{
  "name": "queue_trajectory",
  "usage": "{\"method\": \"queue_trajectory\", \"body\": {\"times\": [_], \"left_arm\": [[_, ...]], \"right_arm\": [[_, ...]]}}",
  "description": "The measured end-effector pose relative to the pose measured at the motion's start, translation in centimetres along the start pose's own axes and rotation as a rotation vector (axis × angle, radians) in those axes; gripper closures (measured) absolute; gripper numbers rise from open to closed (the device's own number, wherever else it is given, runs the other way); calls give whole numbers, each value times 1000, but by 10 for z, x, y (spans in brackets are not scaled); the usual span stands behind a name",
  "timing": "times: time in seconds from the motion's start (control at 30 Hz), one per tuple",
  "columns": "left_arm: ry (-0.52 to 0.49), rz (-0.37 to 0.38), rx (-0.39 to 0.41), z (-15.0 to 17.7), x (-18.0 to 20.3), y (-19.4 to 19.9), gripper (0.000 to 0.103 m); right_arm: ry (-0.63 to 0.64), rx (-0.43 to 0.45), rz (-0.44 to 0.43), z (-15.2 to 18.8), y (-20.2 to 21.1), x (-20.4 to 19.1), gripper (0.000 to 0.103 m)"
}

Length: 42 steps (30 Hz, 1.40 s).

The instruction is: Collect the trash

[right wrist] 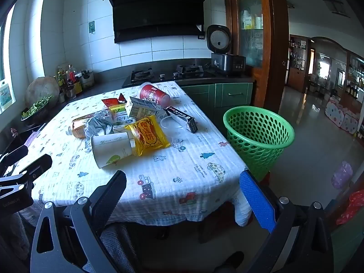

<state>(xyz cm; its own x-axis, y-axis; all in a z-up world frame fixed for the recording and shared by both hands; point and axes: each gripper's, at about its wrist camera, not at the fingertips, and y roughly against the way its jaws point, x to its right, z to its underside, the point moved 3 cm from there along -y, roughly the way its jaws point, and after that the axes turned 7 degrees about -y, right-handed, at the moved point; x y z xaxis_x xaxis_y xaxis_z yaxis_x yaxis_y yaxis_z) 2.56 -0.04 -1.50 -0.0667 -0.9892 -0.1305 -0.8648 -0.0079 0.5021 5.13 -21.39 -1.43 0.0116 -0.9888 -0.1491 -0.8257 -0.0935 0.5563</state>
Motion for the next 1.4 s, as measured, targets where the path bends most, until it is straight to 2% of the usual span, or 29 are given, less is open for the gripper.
{"method": "queue_trajectory", "body": {"times": [1.33, 1.4], "left_arm": [[41, 11, -24, 5, -1, 4, 5], [40, 11, -27, 5, -6, -5, 5]], "right_arm": [[8, 0, 0, 1, 2, -4, 6], [8, 0, -2, 0, 2, -5, 6]]}}
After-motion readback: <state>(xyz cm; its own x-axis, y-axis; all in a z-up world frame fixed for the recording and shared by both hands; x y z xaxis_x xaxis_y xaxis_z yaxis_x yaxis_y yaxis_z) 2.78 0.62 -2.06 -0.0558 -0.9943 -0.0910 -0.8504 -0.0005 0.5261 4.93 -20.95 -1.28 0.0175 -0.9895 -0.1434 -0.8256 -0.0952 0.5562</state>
